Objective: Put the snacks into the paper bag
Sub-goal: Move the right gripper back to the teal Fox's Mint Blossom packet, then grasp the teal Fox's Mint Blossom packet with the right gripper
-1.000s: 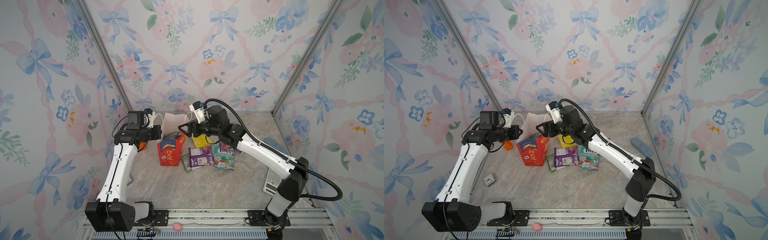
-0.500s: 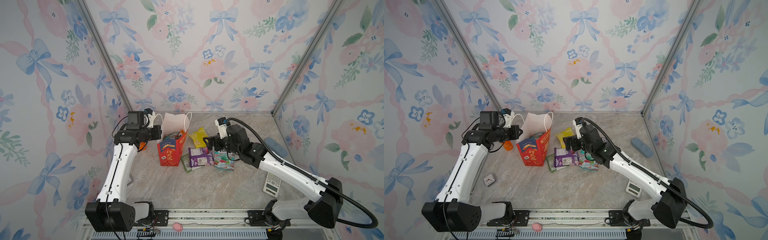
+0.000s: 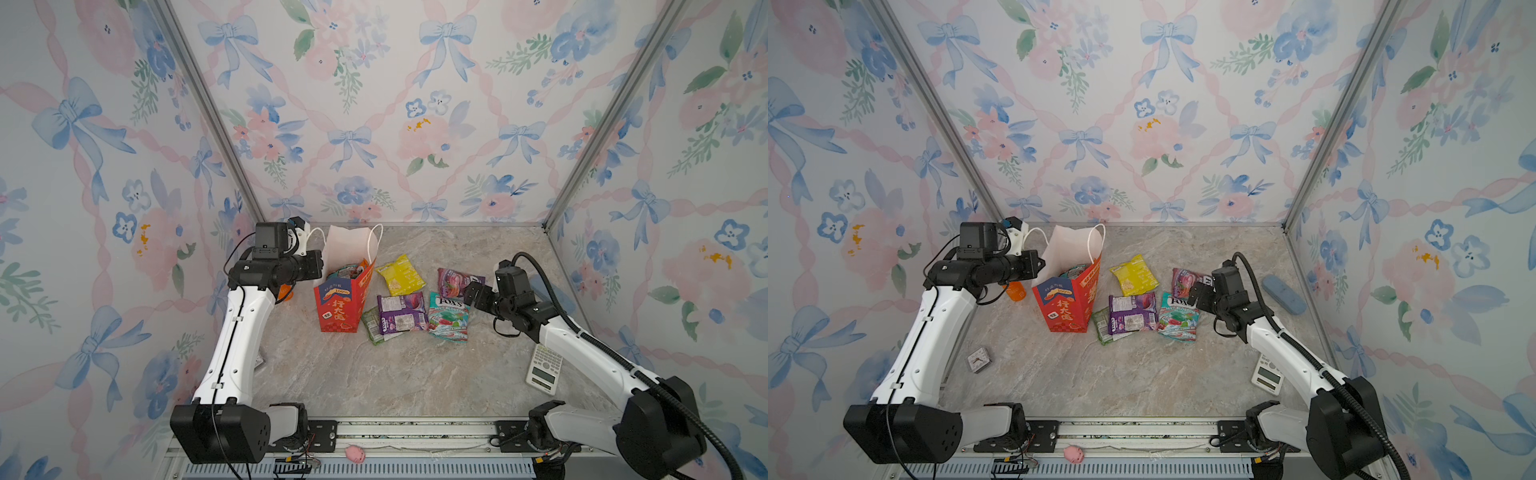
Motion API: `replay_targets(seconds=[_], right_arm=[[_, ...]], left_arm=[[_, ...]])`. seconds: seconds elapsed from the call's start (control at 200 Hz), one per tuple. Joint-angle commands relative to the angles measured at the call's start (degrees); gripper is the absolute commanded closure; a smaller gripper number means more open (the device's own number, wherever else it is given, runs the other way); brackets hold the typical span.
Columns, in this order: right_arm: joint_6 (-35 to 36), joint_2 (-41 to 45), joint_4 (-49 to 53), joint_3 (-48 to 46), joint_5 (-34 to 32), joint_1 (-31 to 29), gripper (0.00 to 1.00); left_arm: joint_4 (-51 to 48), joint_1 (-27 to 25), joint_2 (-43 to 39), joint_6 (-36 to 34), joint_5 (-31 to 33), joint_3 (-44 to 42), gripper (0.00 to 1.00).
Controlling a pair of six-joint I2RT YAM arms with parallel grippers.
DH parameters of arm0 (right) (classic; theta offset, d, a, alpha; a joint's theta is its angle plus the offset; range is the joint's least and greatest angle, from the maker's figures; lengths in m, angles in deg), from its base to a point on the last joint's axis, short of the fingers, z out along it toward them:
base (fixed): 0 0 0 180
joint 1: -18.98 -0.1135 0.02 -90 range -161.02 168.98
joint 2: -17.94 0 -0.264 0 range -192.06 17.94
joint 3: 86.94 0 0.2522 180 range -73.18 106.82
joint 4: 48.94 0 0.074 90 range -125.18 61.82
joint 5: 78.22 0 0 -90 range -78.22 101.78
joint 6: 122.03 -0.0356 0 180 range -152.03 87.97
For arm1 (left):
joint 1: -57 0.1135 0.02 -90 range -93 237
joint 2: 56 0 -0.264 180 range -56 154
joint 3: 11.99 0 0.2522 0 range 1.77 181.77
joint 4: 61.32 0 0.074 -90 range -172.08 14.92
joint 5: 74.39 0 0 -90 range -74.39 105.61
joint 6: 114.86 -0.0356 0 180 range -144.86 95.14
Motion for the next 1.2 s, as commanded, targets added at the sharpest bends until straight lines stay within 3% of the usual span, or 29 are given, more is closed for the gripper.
replay_targets(seconds=[0.0,0.22,0.6,1.09,1.19], right_arm=[[-4.6,-1.29,-3.14,-2.79,5.77,1.8,0.02],[-7.71,-4.52,-7.48,-6.63,10.08,2.17,0.17],[-10.04,-6.94,-10.01,-10.29,11.79,0.88,0.3],[-10.77,-14.1,-13.79,-8.52,12.43,-2.38,0.42],[-11.16,-15.27,-14.79,-8.4,12.79,-2.75,0.5]], left_arm=[[0.47,-0.08,-0.97,0.25,-0.18,-0.21,1.0],[0.46,-0.08,-0.7,0.16,-0.18,-0.04,1.0],[0.41,-0.01,-0.57,0.34,-0.88,-0.38,1.0],[0.39,-0.06,-1.97,0.34,-0.65,-1.09,1.0],[0.4,-0.11,-2.22,0.34,-0.66,-1.08,1.0]])
